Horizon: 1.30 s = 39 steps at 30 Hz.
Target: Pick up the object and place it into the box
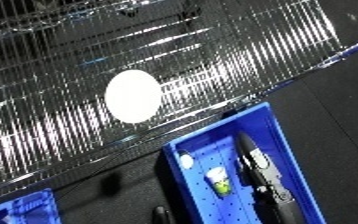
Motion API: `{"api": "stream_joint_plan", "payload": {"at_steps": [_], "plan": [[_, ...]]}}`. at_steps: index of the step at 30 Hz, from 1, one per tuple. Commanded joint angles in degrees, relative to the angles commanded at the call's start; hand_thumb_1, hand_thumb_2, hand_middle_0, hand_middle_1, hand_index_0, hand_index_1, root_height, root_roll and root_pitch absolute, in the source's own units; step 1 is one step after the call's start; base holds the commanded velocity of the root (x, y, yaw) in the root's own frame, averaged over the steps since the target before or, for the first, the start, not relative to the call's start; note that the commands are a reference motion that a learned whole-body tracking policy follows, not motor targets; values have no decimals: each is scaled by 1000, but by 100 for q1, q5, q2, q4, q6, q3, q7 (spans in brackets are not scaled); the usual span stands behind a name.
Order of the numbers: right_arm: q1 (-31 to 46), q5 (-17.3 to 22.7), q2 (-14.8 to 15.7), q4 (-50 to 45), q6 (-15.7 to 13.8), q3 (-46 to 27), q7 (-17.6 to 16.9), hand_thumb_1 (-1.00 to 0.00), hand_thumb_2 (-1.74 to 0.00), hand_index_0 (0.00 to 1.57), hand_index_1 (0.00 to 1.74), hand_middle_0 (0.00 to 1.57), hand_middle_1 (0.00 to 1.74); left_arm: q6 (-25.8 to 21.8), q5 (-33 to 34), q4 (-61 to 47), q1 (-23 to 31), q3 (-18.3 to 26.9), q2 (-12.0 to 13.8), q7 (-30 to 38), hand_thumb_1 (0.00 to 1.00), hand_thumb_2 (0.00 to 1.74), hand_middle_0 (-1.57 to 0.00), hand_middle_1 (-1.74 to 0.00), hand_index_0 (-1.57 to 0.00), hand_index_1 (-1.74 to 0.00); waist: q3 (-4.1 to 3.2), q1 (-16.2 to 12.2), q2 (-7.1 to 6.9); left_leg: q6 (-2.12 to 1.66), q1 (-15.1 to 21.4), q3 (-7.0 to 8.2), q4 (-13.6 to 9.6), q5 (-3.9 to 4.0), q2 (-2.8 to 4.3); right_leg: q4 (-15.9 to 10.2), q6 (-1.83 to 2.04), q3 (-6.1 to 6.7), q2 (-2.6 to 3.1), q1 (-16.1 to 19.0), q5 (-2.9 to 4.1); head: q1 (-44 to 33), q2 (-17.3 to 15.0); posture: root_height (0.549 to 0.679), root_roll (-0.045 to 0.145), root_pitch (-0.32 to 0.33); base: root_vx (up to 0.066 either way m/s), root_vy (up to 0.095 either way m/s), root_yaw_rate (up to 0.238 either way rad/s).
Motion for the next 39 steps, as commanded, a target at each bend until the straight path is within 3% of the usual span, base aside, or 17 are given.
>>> {"api": "stream_joint_plan", "payload": {"at_steps": [7, 12, 18, 24, 31, 39], "plan": [[-443, -145, -334, -678, 346, -162, -71, 0, 0, 0, 0, 0, 0, 17, 23, 89, -68, -7, 19, -32, 0, 0, 0, 0, 0, 0, 0, 73, 3, -40, -7, 29, 38, -16, 16, -8, -7, -46, -40, 32, -3, 142, -34, 644, 54, 69, 10, 0, 29], [-943, -150, -542, -734, 779, -85, -101, 0, 0, 0, 0, 0, 0, 125, 57, 114, -138, -68, 84, -42, 0, 0, 0, 0, 0, 0, 0, 193, 25, -54, 6, 10, 90, -26, 6, 20, -34, -95, -84, 84, -17, 283, -119, 644, 56, 60, 25, -13, 58], [-1591, 160, -720, -383, 1411, 191, 129, 0, 0, 0, 0, 0, 0, 273, 70, 31, -213, -180, 154, 36, 0, 0, 0, 0, 0, 0, -3, 367, 55, -58, 8, -49, 166, -40, -24, 65, -75, -167, -147, 134, -40, 573, -243, 644, 59, 50, 36, -24, 85], [-2239, 356, -783, 249, 1878, 527, 331, 0, 0, 0, 0, 0, 0, 349, 100, -139, -202, -260, 211, 49, 0, 0, 0, 0, 0, 0, 0, 532, 114, -37, -9, -116, 239, -52, -72, 150, -125, -231, -216, 141, -75, 843, -351, 643, 64, 42, 41, -12, 87], [-2951, 441, -867, 1005, 2082, 879, 352, 0, 0, 0, 0, 0, 0, 406, 71, -356, -266, -417, 225, 80, 0, 0, 0, 0, 0, 0, 0, 662, 186, -20, -92, -155, 326, -61, -134, 266, -171, -273, -272, 70, -105, 1139, -378, 641, 70, 39, 30, -1, 80], [-3595, 257, -1003, 1869, 2066, 1164, 51, 0, 0, 0, 0, 0, 0, 437, 4, -539, -340, -630, 226, 84, 0, 0, 0, 0, 0, 0, 0, 777, 299, -3, -234, -179, 441, -79, -194, 442, -207, -289, -315, -89, -136, 1409, -332, 638, 74, 43, 18, 4, 60]]}}
